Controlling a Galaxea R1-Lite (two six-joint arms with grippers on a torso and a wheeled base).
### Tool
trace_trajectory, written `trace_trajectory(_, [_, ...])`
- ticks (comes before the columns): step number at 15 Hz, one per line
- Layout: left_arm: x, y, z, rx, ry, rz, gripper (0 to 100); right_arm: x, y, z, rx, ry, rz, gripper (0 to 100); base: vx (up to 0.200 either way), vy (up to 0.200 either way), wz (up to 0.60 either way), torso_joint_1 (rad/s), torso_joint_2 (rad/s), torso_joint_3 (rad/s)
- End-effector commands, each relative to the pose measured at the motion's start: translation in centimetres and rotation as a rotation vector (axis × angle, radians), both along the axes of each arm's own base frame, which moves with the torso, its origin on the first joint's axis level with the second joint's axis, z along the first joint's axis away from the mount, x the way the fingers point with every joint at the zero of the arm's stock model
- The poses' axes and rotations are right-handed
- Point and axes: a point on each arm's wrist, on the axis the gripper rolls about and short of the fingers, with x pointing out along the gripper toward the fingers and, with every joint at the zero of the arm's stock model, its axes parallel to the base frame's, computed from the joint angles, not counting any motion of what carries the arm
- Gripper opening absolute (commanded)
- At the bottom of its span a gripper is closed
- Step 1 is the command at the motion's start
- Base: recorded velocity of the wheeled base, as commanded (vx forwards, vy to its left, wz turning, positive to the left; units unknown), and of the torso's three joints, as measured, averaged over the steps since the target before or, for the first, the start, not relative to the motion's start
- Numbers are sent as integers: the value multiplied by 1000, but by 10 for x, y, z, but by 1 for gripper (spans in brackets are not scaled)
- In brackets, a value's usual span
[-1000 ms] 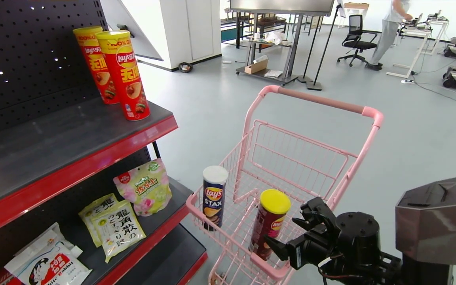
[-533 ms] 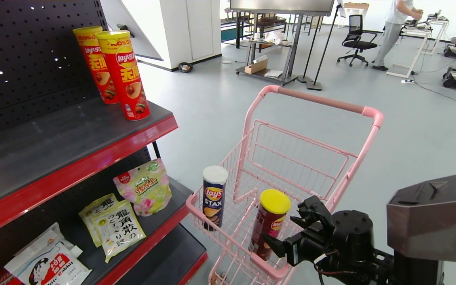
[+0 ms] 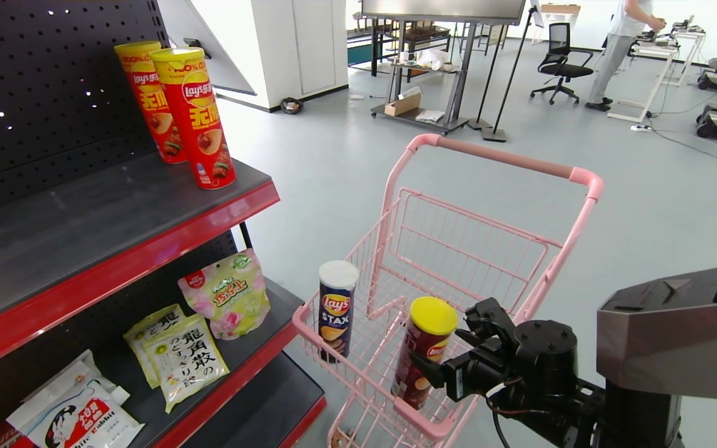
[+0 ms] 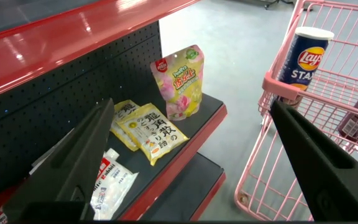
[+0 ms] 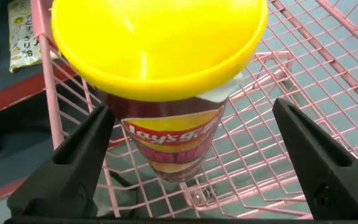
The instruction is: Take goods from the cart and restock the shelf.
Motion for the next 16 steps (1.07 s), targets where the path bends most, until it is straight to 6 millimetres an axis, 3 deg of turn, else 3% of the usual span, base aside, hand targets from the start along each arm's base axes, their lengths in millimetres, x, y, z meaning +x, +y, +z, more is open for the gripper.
trace_trajectory(1, [0,0,0,0,-1,1,100,3,2,-1,3,-4,0,100,0,0,0,0,0,0])
trace_trajectory(16, [0,0,0,2,-1,1,100,24,21,1,39,-86,26,100,0,0,0,0,0,0])
